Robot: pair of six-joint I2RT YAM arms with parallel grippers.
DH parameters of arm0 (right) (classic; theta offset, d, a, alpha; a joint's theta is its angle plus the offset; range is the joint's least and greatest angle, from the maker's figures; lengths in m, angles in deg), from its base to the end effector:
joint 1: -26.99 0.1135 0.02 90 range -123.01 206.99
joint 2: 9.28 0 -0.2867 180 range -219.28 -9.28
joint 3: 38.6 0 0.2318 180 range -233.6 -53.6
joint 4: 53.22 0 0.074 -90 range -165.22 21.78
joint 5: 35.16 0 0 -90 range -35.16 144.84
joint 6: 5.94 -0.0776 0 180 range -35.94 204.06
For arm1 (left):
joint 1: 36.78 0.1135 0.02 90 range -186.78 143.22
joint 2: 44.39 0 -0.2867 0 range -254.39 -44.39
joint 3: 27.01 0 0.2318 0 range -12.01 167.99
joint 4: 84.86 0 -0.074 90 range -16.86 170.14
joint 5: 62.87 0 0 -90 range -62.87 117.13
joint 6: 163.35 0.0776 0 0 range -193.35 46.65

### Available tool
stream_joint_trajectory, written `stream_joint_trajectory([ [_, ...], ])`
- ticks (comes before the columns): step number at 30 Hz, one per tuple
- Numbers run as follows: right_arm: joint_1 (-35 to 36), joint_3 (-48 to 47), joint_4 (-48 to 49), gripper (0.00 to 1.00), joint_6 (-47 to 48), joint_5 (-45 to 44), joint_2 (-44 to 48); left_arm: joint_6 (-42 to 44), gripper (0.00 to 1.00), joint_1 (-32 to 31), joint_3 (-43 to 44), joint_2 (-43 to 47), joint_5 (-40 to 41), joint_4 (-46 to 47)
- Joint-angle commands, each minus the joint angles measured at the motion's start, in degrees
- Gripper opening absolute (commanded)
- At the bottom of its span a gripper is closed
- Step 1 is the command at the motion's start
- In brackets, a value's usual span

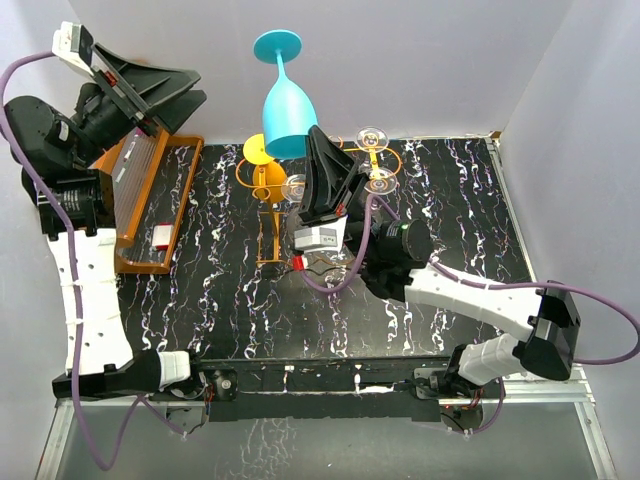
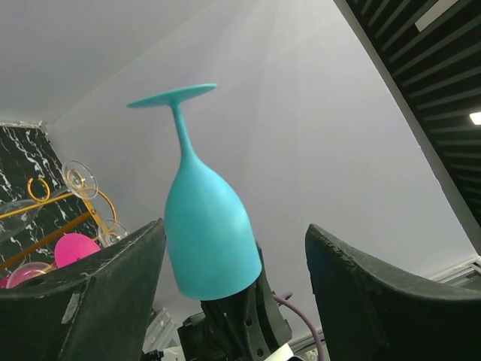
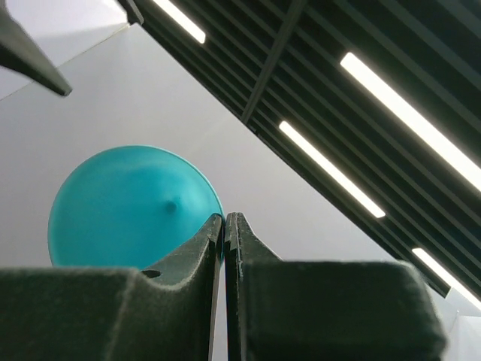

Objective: Place the wine glass upside down on the wine glass rack

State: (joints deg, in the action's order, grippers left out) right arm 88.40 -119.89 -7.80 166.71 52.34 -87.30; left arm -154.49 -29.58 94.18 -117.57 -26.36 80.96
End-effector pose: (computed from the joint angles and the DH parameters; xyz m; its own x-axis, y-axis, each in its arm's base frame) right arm 0.1427 0.2547 0.5210 0.9023 -0.4149 -0.1169 0.2460 0.7185 -0.6505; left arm 0.1982 -0.0378 0.6271 -0.4958 -0.6552 -0.5701 0.6363 0.1727 -0.7519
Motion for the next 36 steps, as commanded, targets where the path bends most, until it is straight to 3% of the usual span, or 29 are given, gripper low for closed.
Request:
stream_joint_trajectory([
  [1,-0.24,-5.7,8.25,0.08,0.58,1.49,-1.41,-3.78,0.71,-1.8,-1.47,-0.15,-1.51,0.38],
  [11,-0.79,-7.17,7.7,0.08,-0.56,1.54,-4.45,0.35,0.69,-9.38,-0.38,-4.94,-1.09,-1.21],
  [30,-0.79,-5.69,7.93,0.08,-2.7,3.38,-5.18,-2.39,0.65,-13.59,6.19,-14.1,-2.49,7.15],
  [36,-0.77,-5.87,8.02,0.08,-2.94,3.6,-6.07,-2.75,0.56,-14.99,5.6,-14.15,-2.67,8.64],
])
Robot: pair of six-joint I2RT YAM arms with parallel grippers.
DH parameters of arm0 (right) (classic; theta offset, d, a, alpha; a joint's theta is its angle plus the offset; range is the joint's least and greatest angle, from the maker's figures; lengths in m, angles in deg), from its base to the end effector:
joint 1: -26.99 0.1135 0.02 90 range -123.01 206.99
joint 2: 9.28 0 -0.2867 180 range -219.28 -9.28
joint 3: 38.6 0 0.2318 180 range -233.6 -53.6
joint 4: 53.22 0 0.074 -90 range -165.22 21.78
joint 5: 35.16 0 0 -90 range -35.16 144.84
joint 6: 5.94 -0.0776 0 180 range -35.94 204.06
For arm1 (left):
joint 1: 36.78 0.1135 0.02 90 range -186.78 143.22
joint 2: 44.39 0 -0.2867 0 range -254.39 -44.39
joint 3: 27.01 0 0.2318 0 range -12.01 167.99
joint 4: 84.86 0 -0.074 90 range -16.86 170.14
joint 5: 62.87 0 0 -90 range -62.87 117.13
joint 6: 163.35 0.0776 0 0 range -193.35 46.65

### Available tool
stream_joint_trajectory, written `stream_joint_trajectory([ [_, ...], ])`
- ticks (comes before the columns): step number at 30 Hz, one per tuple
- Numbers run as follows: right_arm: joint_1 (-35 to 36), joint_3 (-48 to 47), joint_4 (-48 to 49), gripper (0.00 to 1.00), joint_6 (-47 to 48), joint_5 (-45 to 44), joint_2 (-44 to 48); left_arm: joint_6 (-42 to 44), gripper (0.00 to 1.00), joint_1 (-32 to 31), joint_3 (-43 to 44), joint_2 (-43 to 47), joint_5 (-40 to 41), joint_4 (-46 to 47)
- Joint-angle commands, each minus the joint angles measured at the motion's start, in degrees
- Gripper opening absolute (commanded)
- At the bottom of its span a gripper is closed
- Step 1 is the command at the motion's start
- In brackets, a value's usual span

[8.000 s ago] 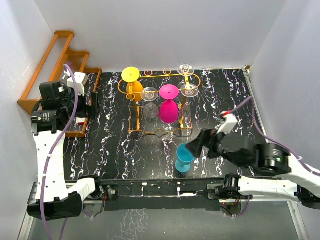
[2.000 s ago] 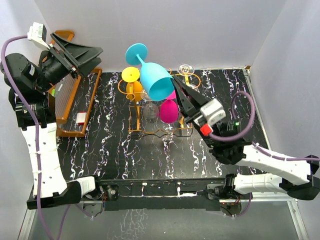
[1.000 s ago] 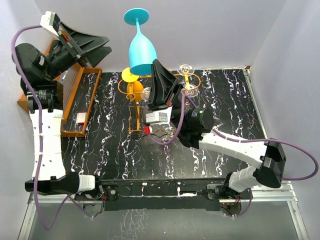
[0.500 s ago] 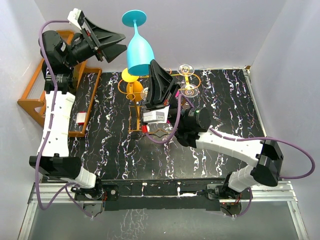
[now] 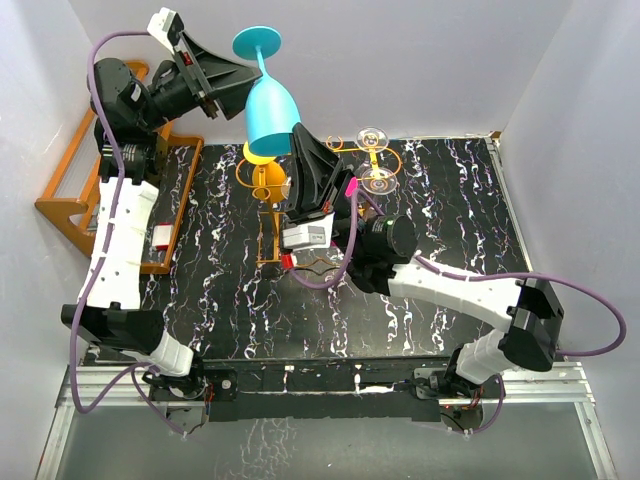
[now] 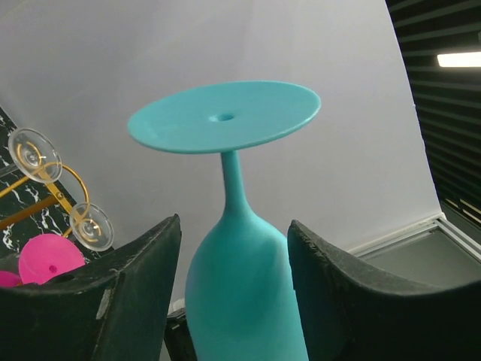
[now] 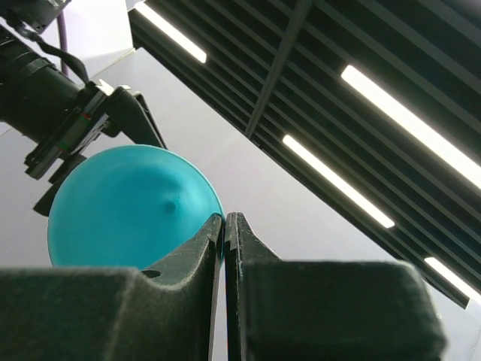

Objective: Place the wine glass upside down on the wine glass rack

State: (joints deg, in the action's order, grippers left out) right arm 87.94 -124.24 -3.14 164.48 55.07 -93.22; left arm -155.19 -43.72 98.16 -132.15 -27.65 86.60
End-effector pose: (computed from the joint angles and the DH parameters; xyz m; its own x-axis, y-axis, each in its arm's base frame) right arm 0.1528 0.2757 0.5246 0.9267 -0.3624 -0.0999 0.2305 0.7577 -0.6106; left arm 0.2871 -0.0988 0.5981 -0.7039 -0.4894 -0.5147 0.5851 0.0112 -0.8109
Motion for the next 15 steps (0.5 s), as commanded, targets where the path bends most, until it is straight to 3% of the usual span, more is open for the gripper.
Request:
stream_joint_trajectory([
  [1,-0.3,-1.6,3.34,0.08,-0.83,0.95,-0.31,-2.2,0.53,-1.0,1.69,0.36,-1.38,3.22],
  [6,-0.6,-1.4,3.04,0.08,-1.47,1.09,-0.7,-2.49,0.33,-1.21,1.74,0.08,-1.67,4.42],
  [11,-0.9,-0.27,2.88,0.08,-3.14,0.82,-0.4,-2.67,0.03,-1.32,2.27,-0.03,-1.88,5.21],
  [15,-1.1,1.0,2.69,0.08,-5.6,1.56,0.1,-2.82,0.0,-1.28,3.12,-0.34,-2.72,6.61],
])
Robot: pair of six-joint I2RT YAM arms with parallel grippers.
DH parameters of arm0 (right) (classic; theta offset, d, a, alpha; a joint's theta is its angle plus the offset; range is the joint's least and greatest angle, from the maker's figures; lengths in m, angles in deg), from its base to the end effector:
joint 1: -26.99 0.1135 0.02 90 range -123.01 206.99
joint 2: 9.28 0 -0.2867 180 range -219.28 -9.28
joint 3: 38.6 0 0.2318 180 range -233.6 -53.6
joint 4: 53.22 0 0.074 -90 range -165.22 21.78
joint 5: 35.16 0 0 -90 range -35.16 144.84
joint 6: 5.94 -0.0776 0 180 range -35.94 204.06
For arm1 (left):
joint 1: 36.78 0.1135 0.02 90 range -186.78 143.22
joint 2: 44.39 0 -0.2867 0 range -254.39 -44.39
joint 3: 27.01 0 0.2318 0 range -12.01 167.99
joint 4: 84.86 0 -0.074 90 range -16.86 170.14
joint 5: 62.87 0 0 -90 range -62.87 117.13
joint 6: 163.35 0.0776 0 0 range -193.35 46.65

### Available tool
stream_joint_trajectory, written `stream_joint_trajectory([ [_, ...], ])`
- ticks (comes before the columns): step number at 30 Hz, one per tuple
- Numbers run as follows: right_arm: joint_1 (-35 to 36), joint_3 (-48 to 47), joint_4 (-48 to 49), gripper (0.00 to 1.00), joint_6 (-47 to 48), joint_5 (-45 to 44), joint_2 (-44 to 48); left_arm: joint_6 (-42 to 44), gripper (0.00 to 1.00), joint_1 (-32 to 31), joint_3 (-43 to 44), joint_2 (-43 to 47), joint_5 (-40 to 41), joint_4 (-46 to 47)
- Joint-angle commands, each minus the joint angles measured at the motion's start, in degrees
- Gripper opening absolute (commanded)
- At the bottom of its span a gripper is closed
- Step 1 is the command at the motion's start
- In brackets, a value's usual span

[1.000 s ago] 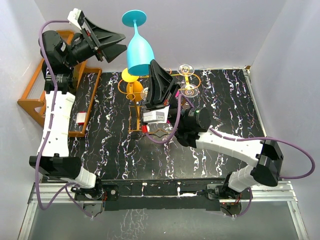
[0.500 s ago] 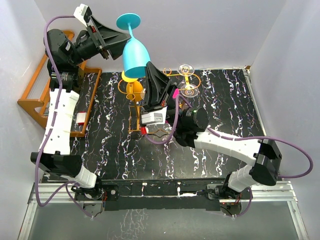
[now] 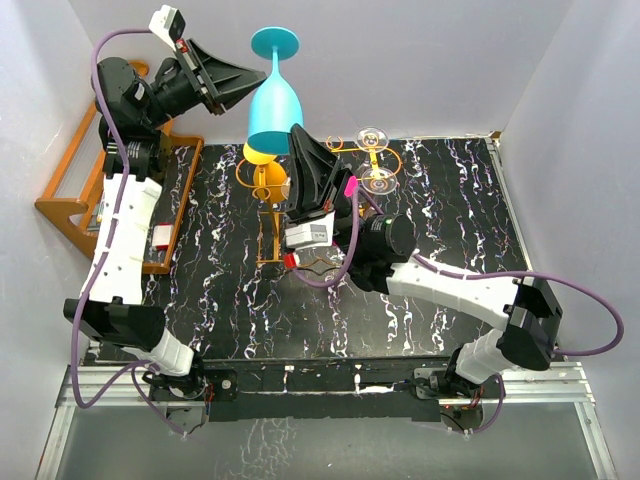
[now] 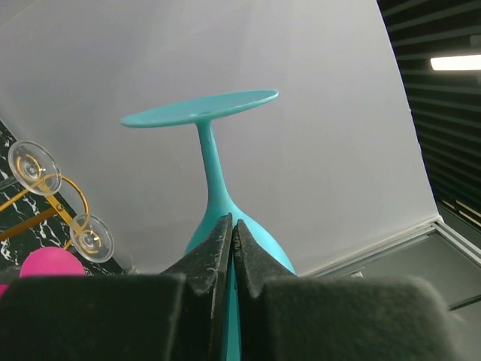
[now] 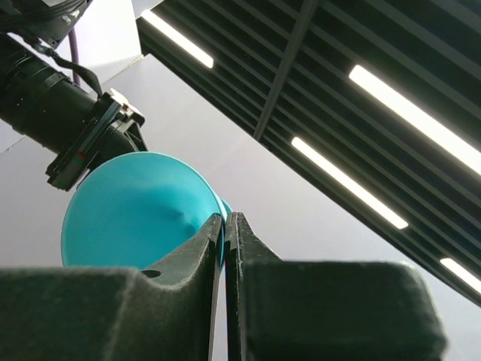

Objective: Place the wine glass upside down on the wine glass rack

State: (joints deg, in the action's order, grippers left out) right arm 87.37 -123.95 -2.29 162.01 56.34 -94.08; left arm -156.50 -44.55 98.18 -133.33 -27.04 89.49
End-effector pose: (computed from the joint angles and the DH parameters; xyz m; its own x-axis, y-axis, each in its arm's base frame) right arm 0.1565 0.2794 0.5198 0.9385 -0.3273 -0.1100 0.1951 0.7654 -0.6133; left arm 0.2931 -0.1035 0.5980 -0.7049 -0.4904 -0.5124 0.5927 -0.0104 -0.8054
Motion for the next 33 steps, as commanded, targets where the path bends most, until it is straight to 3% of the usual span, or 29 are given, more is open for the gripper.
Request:
stream_joint_trajectory([
  [1,-0.66,1.21,1.92,0.08,-4.07,0.87,1.22,-1.56,0.02,-0.55,3.55,0.59,-3.72,4.12],
  [7,-1.14,3.07,1.73,0.08,-4.54,1.74,2.25,-1.32,0.41,-0.73,4.07,0.14,-4.69,3.56],
  [16,-1.51,3.67,1.78,0.08,-1.69,-0.7,3.32,5.4,0.65,-0.76,6.44,-0.48,-6.61,-3.32],
  [26,-2.56,4.38,-0.17,0.08,-0.35,-1.35,5.96,14.49,0.66,2.23,10.71,-1.93,-7.19,-13.74],
  [33,-2.47,3.43,-1.29,0.08,-0.04,-0.05,5.72,9.05,0.66,2.08,4.92,-1.72,-7.77,-8.79],
])
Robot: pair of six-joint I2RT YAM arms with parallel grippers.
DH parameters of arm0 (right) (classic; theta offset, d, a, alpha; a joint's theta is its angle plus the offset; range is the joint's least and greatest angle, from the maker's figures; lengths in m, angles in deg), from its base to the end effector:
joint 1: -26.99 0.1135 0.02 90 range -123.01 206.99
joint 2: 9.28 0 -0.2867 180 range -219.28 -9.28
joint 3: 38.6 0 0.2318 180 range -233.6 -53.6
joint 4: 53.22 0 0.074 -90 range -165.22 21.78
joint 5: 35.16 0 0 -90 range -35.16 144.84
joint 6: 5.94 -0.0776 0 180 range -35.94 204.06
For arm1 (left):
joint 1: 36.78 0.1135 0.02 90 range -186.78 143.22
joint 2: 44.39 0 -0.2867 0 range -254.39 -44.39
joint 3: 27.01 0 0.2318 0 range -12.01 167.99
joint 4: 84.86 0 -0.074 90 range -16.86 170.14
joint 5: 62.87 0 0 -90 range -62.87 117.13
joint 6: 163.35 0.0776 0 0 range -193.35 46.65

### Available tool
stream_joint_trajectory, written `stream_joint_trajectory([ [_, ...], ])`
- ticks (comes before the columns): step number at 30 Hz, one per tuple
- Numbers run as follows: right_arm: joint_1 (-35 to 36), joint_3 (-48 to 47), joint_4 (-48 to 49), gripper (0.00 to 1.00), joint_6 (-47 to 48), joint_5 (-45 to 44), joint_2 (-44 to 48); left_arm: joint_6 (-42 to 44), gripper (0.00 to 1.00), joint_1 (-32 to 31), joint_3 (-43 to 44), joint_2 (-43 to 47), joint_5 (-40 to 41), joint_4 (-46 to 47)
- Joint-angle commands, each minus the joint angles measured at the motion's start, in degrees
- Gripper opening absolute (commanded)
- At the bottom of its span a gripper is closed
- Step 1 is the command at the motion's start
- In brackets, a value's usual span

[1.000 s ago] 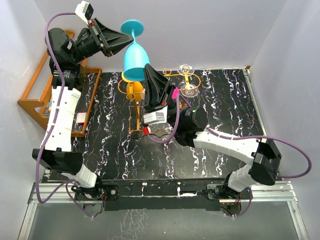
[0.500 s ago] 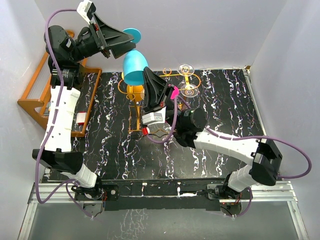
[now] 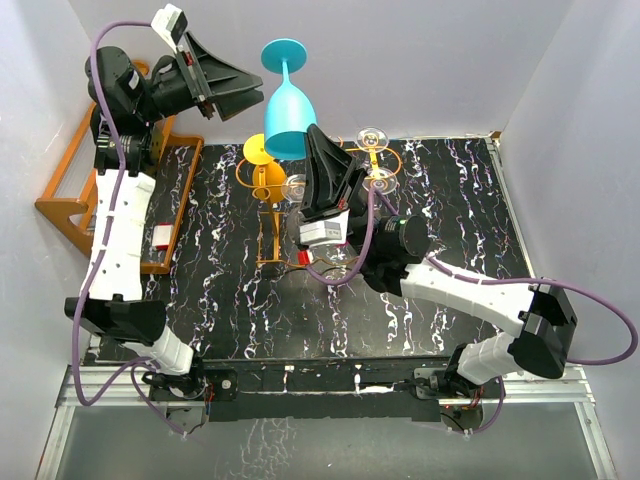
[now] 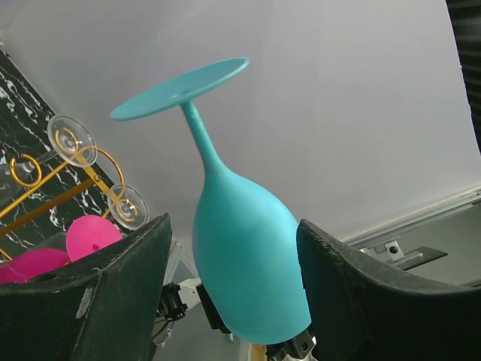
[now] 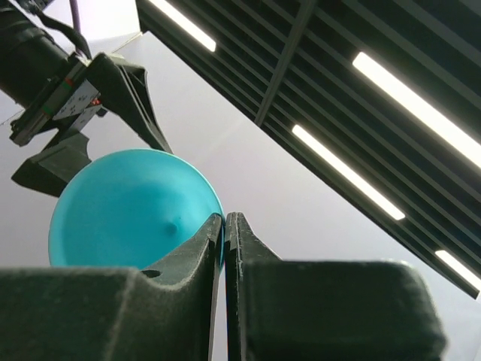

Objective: Place the wine glass upside down on the wine glass rack

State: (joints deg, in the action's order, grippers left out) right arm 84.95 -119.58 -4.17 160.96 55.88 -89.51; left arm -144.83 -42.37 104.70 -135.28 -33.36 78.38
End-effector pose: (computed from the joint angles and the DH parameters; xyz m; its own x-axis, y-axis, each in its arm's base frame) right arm 0.1585 0.2559 0.5149 0.9234 -0.3602 -0.1328 0.2012 0.7486 -0.6318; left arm 0.2943 -0.0967 0.5974 -0.6665 -0.4041 -0.6265 0.6512 0.0935 -0.7531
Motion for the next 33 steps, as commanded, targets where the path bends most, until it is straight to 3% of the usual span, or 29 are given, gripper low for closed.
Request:
stream_joint_trajectory([
  [1,-0.04,-1.18,0.54,0.08,0.97,0.58,0.94,-3.3,0.66,-0.26,-1.92,0.12,-1.56,3.15],
  [9,-0.08,-3.43,-0.17,0.08,1.17,2.25,-1.27,-4.44,0.66,-2.7,-3.48,0.22,-1.63,4.76],
  [18,0.55,-3.96,-0.34,0.08,0.71,2.58,-2.12,-4.97,0.6,-2.75,-1.59,-0.99,-1.56,5.8],
  [24,0.64,-3.11,0.02,0.08,-0.92,4.84,-1.9,-5.97,0.5,-2.85,-1.81,-1.38,-2.25,7.43],
  [30,0.62,-2.18,0.25,0.08,-2.93,6.03,-1.57,-6.97,0.26,-2.85,-1.68,-1.69,-2.64,9.32],
  [33,0.63,-1.5,-0.26,0.08,-5.25,7.57,-1.05,-7.44,0.22,-2.85,-1.86,-1.63,-2.85,10.02],
])
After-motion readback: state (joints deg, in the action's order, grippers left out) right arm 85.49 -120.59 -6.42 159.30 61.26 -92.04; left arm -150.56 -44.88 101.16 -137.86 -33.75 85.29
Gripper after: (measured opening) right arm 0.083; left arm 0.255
